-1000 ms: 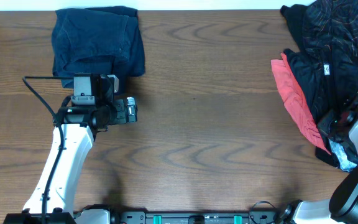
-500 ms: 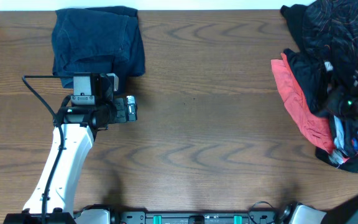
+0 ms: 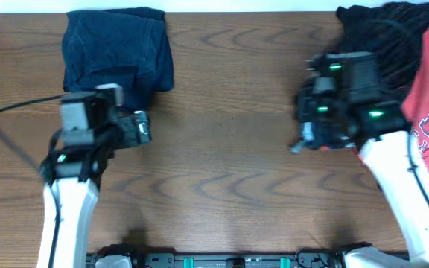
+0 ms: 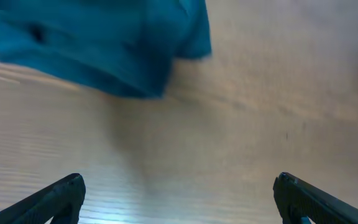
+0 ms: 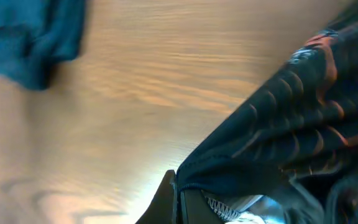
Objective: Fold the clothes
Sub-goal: 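Pull the black jersey out of the pile with the right gripper to table center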
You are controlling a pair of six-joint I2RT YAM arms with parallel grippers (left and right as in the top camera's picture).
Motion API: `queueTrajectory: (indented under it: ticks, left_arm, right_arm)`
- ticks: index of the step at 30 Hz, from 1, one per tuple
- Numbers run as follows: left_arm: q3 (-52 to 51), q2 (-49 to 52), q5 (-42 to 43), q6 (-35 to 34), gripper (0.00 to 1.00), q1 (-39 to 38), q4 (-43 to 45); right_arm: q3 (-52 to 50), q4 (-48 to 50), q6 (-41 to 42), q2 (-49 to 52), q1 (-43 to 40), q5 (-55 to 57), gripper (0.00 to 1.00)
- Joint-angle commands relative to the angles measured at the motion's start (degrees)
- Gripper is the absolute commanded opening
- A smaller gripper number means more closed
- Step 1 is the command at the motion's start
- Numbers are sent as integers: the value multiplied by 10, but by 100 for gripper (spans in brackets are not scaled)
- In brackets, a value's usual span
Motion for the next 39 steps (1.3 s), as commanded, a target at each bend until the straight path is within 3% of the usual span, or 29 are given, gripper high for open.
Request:
queueTrajectory:
  ticks: [1,9,22,39]
  left_arm:
    - [16,-51,5,-6,98,32,0]
    - [16,-121,5,-6,98,93,-14]
    - [16,-106,5,-6,98,101,-30]
    - [16,-91,13,-6,98,101,-43]
  right_arm:
    - [7,24,45,29,80,-5,1]
    - [7,100,81,122,230,-9,1]
    - [39,271,90,129,261,-58,1]
    - [334,39,-73,126,255,88,1]
